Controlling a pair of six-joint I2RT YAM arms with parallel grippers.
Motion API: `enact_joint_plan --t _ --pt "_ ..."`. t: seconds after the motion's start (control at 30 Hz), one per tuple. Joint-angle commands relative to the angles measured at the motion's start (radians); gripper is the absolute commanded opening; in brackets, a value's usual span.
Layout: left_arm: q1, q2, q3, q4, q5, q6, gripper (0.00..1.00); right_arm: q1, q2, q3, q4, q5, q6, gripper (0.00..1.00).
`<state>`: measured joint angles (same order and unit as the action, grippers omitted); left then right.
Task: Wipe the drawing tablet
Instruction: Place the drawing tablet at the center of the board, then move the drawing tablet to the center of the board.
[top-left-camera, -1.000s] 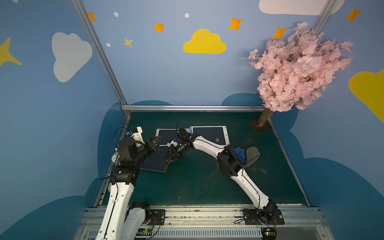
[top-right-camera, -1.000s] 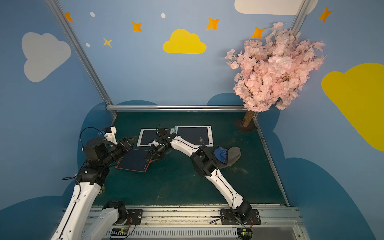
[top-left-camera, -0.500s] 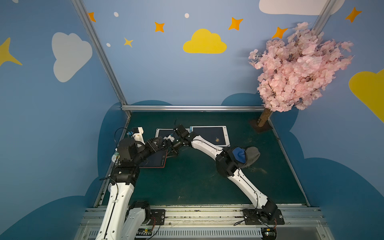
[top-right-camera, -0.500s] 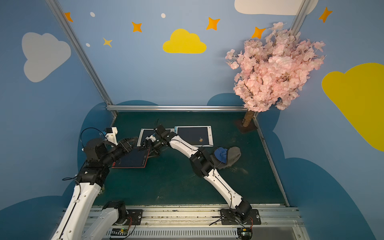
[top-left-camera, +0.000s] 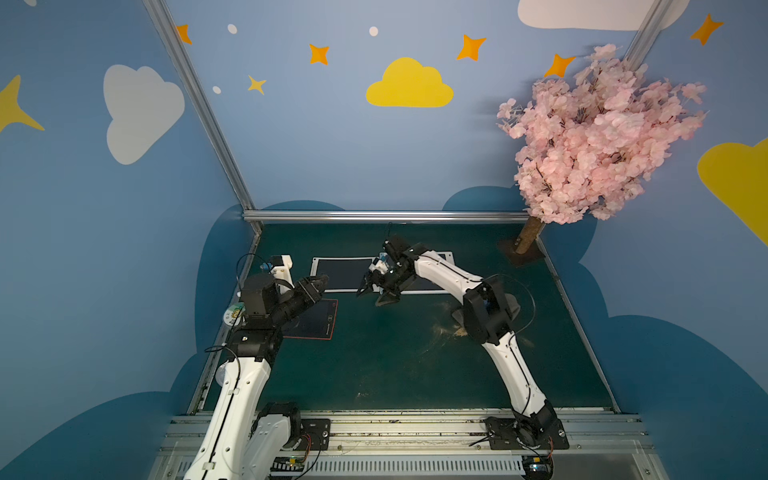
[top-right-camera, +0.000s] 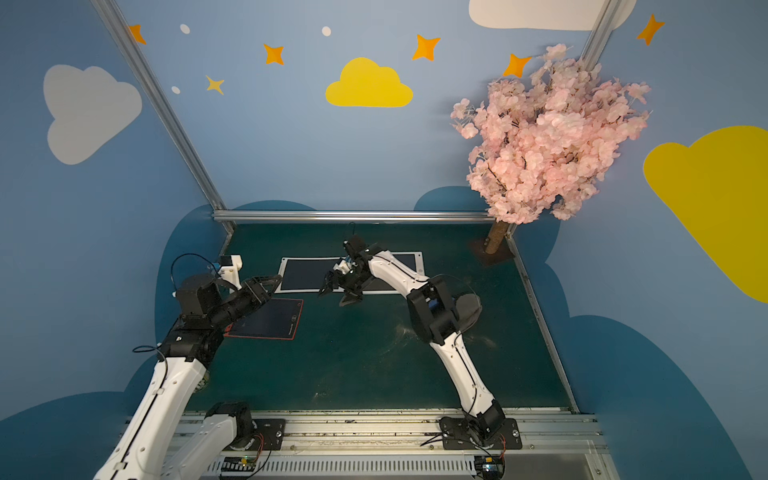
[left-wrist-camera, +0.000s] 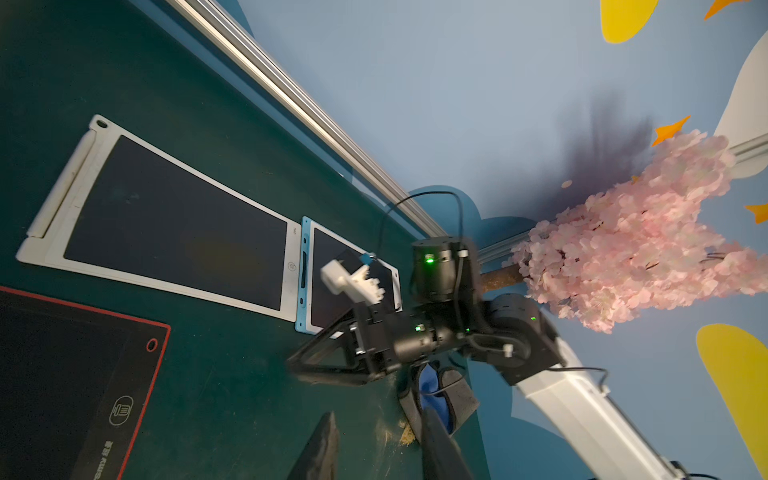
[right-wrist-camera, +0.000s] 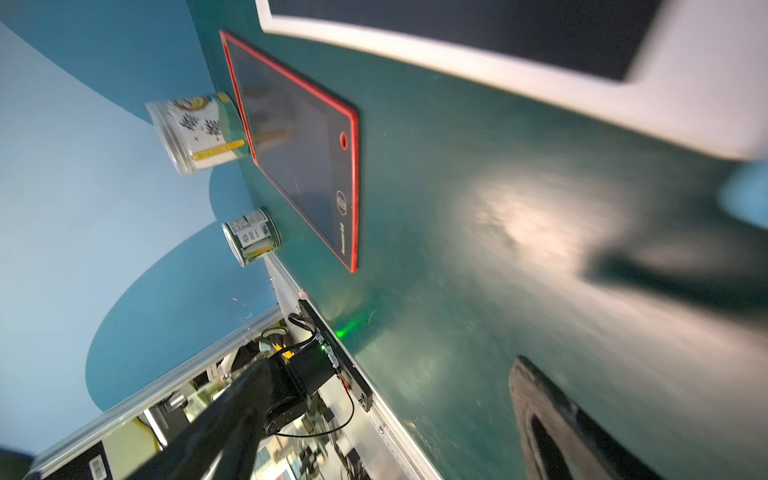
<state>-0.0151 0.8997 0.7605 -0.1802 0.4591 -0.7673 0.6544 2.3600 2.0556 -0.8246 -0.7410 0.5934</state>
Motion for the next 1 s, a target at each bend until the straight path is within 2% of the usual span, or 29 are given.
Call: enact_joint_plan --t 0.0,0.13,0.27,0.37,0.47,0.7,0.97 --pt "-0.125 0.156 0.046 0.069 0.0 0.013 0.37 -0.131 -0.19 -0.15 0.012 0.091 -0.071 0.9" --pt "-0.285 0.438 0.168 0.163 -0.025 0.036 0.37 -0.274 -0.329 -0.266 -0.024 0.213 -0.088 0.9" --pt "-0.335 0.766 0.38 0.195 0.097 0.023 0.38 -0.393 -0.361 -0.349 -0.042 0.26 -0.056 0.9" --pt "-0.356 0.93 0.523 0.144 0.087 0.034 0.39 -0.443 -0.346 -0.368 -0.044 0.234 -0.049 0.9" --pt "-0.366 1.038 0.645 0.051 0.012 0.089 0.46 -0.466 -0.344 -0.375 -0.037 0.252 -0.059 0.89" --pt "-0.379 1.278 0.905 -0.122 -0.098 0.173 0.46 -0.521 -0.326 -0.362 -0.028 0.249 -0.046 0.89" --pt "-0.398 1.389 1.057 -0.243 -0.329 0.226 0.47 -0.54 -0.274 -0.315 -0.033 0.314 -0.043 0.89"
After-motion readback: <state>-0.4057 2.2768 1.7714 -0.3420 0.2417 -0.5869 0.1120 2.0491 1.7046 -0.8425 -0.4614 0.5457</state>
